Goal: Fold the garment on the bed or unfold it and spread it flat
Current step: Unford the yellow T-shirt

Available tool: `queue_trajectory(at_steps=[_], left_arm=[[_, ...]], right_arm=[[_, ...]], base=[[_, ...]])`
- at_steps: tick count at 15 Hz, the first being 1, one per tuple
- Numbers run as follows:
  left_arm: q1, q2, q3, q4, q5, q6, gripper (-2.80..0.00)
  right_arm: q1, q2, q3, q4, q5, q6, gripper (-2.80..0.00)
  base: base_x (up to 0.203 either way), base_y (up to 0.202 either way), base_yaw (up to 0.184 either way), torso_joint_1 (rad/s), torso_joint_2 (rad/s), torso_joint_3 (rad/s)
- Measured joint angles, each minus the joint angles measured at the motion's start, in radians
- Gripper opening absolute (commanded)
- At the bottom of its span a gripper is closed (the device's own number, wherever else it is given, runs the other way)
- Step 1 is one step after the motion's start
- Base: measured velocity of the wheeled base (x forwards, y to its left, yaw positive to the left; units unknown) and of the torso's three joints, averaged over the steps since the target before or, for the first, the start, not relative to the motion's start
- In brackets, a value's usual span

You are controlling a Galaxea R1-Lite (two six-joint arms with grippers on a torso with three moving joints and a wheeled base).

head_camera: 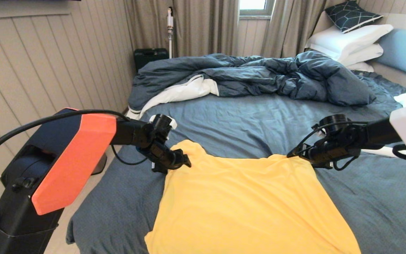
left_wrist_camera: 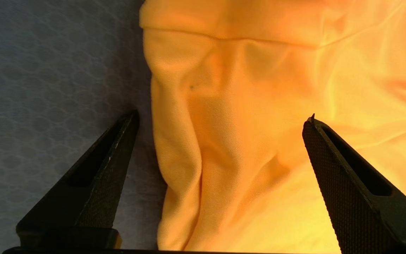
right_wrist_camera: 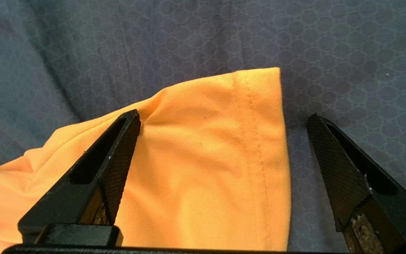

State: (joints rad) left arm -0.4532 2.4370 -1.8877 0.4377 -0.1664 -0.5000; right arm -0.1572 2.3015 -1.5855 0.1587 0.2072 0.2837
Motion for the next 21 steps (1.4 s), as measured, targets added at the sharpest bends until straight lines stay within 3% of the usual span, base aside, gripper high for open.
queue_trajectory(at_steps=[2, 3, 4, 9, 15, 21], left_arm=[[0.000, 0.006, -0.003, -0.002, -0.001, 0.000, 0.00], [-0.001, 0.009, -0.006, -0.001, -0.001, 0.000, 0.00], [-0.003, 0.012, -0.009, -0.001, -0.001, 0.000, -2.80], [-0.004, 0.020, -0.027, -0.006, -0.001, 0.001, -2.80], [-0.003, 0.024, -0.041, -0.102, 0.010, 0.002, -2.80], [0.011, 0.035, -0.043, -0.361, 0.052, 0.027, -2.80]], right_arm=[[0.000, -0.002, 0.000, 0.000, 0.000, 0.003, 0.00], [0.000, -0.003, 0.000, 0.000, 0.000, 0.004, -2.80], [0.000, -0.004, 0.000, 0.000, 0.000, 0.005, -2.80], [0.006, 0.009, -0.014, -0.003, 0.000, 0.003, -2.80], [0.022, 0.016, -0.052, 0.001, -0.002, 0.004, -2.80], [0.044, 0.016, -0.126, -0.008, -0.014, 0.005, -2.80]], base=[[0.000, 0.000, 0.000, 0.000, 0.00, 0.000], [0.000, 0.000, 0.000, 0.000, 0.00, 0.000], [0.000, 0.000, 0.000, 0.000, 0.00, 0.000], [0.000, 0.000, 0.000, 0.000, 0.00, 0.000], [0.000, 0.000, 0.000, 0.000, 0.00, 0.000], [0.000, 0.000, 0.000, 0.000, 0.00, 0.000]])
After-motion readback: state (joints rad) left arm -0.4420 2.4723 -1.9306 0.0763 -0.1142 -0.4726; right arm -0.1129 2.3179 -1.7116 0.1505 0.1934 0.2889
